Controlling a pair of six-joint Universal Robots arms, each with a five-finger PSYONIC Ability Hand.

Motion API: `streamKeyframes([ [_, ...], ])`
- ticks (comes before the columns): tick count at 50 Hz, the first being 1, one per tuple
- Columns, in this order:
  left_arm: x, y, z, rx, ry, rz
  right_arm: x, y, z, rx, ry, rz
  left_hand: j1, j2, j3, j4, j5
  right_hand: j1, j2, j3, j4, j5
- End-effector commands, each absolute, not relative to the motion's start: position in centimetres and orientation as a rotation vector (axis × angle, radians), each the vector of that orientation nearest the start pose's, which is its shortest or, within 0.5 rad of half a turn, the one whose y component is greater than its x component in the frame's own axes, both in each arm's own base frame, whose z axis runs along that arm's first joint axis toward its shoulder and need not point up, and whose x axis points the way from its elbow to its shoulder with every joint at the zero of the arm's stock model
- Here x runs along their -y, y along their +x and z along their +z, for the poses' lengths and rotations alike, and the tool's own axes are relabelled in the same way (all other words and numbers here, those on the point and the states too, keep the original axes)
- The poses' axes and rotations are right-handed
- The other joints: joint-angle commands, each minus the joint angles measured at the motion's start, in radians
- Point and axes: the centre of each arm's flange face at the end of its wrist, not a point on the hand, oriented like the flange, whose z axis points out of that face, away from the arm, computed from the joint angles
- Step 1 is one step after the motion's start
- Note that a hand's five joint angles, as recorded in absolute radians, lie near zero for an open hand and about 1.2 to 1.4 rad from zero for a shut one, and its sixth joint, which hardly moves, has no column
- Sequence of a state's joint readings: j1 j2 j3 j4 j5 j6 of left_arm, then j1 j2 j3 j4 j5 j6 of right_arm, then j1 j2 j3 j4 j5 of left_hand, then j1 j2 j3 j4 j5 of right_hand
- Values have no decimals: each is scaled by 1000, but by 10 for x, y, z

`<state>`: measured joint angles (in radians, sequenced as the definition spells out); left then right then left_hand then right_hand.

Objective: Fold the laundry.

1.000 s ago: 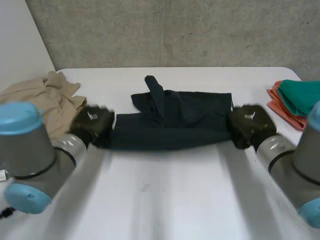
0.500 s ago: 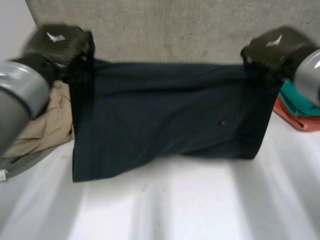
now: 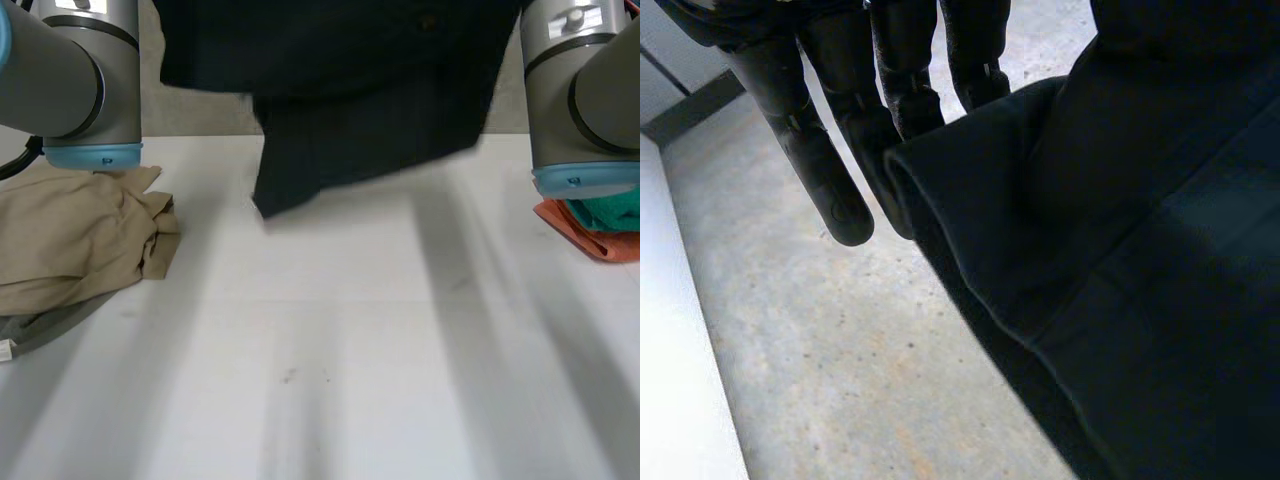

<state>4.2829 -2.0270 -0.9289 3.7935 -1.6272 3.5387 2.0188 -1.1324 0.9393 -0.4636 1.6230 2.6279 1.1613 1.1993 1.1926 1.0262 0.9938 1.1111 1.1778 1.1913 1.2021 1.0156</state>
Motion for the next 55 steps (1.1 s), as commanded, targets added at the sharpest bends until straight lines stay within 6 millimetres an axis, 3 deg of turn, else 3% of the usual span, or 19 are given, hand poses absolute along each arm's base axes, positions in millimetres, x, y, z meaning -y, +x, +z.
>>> streamKeyframes([
  [1,333,-294,376,-1326,473,-2816,339,307,357,-1538,-724,-2707,235,197,204,370,228,285,218,205,194,206],
  [6,326,-292,320,-1568,588,-2660,344,310,305,-1694,-838,-2549,235,197,204,370,228,285,218,205,194,206],
  [7,322,-289,297,-1671,634,-2578,344,310,295,-1722,-868,-2515,235,197,204,370,228,285,218,205,194,206],
  [8,319,-289,286,-1722,658,-2536,344,311,281,-1758,-899,-2468,235,197,204,370,228,285,218,205,194,206],
  [9,315,-287,275,-1773,682,-2492,343,313,251,-1839,-974,-2359,235,197,204,370,228,285,218,205,194,206],
  [10,307,-286,252,-1874,736,-2401,342,313,240,-1871,-1001,-2317,235,197,204,370,228,285,218,205,194,206],
  [12,295,-285,229,-1974,799,-2300,335,311,207,-1981,-1084,-2179,235,197,204,370,228,285,218,205,194,206],
  [14,276,-281,201,-2110,880,-2149,328,308,192,-2045,-1132,-2097,235,197,204,370,228,285,218,205,194,206],
  [18,241,-270,173,-2276,996,-1915,305,298,165,-2188,-1263,-1891,235,197,204,370,228,285,218,205,194,206],
  [23,202,-254,185,-2358,1055,-1787,272,281,152,-2299,-1389,-1672,235,197,204,370,228,285,218,205,194,206],
  [27,179,-242,192,-2417,1112,-1651,238,265,174,-2312,-1492,-1621,235,197,204,370,228,285,218,205,194,206],
  [32,149,-231,198,-2505,1201,-1443,205,248,184,-2324,-1681,-1531,235,197,204,370,228,285,218,205,194,206],
  [39,87,-224,209,-2517,1529,-1127,165,210,196,-2373,-1944,-1287,235,197,204,370,228,285,218,205,194,206],
  [41,88,-228,212,-2491,1541,-1177,164,207,197,-2373,-1935,-1281,235,197,204,370,228,285,218,205,194,206],
  [43,103,-234,216,-2448,1489,-1319,163,208,194,-2361,-1925,-1280,235,197,204,370,228,285,218,205,194,206],
  [51,136,-251,227,-2334,1386,-1598,163,212,191,-2342,-1856,-1318,235,197,204,370,228,285,218,205,194,206],
  [55,156,-264,229,-2303,1357,-1680,182,219,205,-2306,-1805,-1512,235,197,204,370,228,285,218,205,194,206],
])
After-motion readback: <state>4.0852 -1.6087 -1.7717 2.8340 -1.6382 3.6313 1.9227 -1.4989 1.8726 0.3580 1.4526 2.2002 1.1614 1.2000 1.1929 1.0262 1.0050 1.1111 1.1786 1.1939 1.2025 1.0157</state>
